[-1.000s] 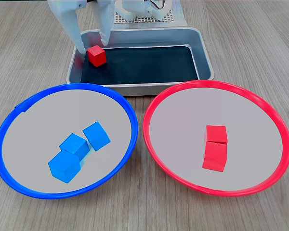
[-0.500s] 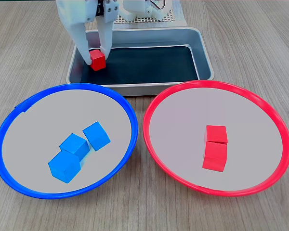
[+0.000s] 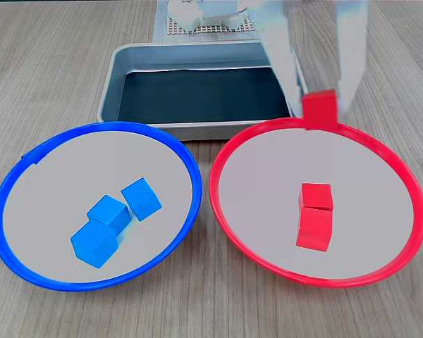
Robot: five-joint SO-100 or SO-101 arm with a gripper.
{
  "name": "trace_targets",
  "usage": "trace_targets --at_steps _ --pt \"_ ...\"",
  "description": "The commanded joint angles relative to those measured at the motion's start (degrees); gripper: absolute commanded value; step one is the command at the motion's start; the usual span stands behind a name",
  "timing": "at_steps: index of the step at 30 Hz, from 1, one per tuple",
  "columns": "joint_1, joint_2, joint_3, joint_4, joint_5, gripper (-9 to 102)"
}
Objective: Move six blocks tray to matching dishes
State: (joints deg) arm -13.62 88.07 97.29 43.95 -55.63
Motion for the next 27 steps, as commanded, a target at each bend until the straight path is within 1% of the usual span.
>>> trace_targets --at_steps 1,4,5,6,7,10,11,13,14,15,17,18,20,21,22,23,24,25,26,27 --pt "-0.53 -3.34 -2.37 -6.42 2.64 4" --pt "1.23 -7.29 -2.99 -8.09 0.09 10" --pt "1.93 -7.91 -3.34 -8.00 -0.18 16" --pt "2.55 -8.26 -3.60 -7.91 -0.62 18" --pt "3.16 -8.35 -3.60 -7.91 -0.88 20" --pt "5.89 -6.42 -2.29 -7.91 -3.34 28" --pt "6.59 -5.27 -1.49 -7.82 -4.04 26" --pt "7.91 -1.76 -0.26 -6.94 -3.87 4" --pt "8.79 0.62 0.44 -5.54 -2.81 2" --pt "9.67 3.43 1.49 -4.83 -1.05 0" --pt "11.87 10.81 5.62 -4.39 3.43 0" --pt "13.01 15.47 8.96 -4.75 4.31 0" --pt "14.50 29.44 19.69 -1.93 9.14 0" --pt "15.03 35.60 26.02 -4.66 9.23 0" --pt "15.38 45.70 38.23 -15.03 17.49 0" --pt "15.82 54.93 50.01 -24.43 28.04 0" --pt "16.17 61.00 57.57 -29.09 33.57 0" --pt "16.61 65.57 63.02 -31.64 39.20 0" --pt "16.88 69.52 66.80 -30.76 43.33 0" --pt "17.05 73.39 69.52 -27.95 47.29 0"
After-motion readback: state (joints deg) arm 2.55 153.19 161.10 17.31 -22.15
